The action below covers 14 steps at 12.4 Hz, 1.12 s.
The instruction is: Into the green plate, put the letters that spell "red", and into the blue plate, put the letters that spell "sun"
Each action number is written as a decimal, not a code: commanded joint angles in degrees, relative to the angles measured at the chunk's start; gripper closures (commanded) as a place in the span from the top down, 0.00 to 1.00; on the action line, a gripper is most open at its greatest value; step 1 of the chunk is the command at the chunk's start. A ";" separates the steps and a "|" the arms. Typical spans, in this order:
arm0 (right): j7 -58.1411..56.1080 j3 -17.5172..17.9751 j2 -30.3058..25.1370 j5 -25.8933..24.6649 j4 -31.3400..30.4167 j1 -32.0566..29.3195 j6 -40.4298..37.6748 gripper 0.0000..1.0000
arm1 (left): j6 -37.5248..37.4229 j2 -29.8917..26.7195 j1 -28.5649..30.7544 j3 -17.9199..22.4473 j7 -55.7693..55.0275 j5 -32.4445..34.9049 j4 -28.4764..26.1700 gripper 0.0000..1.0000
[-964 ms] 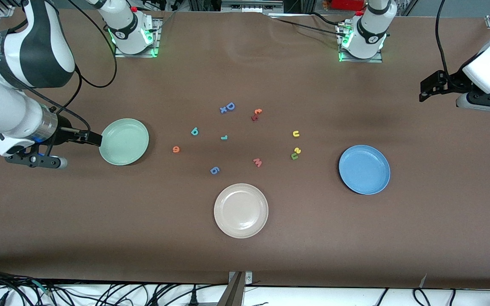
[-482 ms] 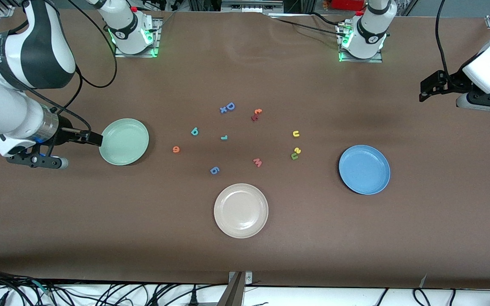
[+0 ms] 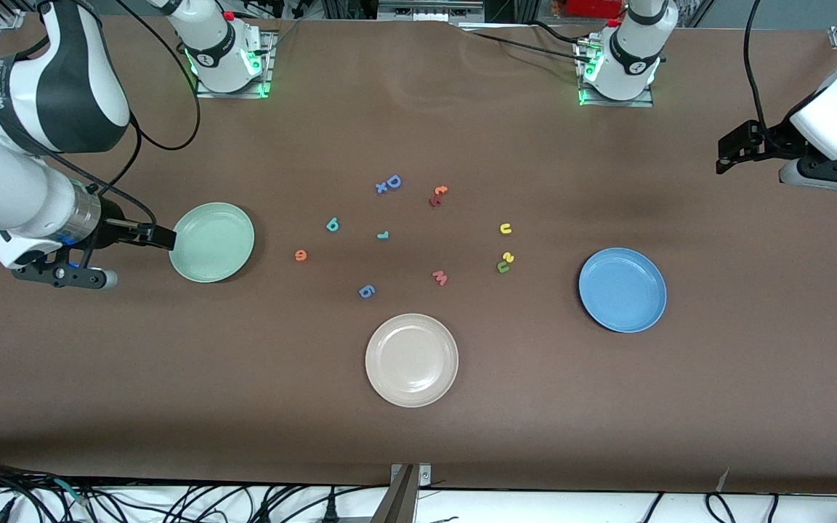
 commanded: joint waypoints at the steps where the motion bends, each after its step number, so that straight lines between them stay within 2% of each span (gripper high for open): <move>1: -0.25 0.01 -0.21 1.35 0.02 -0.16 -0.54 1.00 | -0.73 -0.59 0.26 -0.01 -0.66 -1.18 0.30 1.00; 14: -0.25 0.01 -0.12 1.35 -0.15 -0.16 -0.63 1.00 | -0.73 -0.51 0.17 -0.01 0.04 -1.18 0.30 1.00</move>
